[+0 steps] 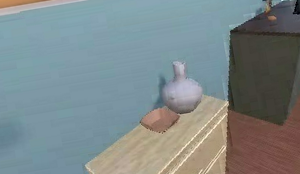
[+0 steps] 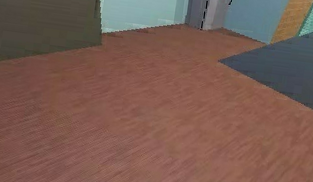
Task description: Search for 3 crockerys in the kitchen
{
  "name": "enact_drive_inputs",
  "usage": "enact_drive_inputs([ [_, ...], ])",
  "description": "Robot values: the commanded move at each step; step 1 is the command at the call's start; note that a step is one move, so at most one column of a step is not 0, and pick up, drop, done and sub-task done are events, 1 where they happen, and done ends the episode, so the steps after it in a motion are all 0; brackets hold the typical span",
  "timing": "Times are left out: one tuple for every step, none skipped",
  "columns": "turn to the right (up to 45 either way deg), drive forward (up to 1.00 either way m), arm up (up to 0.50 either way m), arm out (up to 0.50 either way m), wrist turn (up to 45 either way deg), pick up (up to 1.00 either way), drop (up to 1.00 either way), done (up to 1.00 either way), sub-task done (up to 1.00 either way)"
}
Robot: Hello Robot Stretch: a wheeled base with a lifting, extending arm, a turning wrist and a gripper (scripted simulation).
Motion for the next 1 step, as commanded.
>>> enact_drive_inputs([
  [45.0, 0.00, 0.00, 0.00, 0.0, 0.00, 0.00, 0.00, 0.00],
])
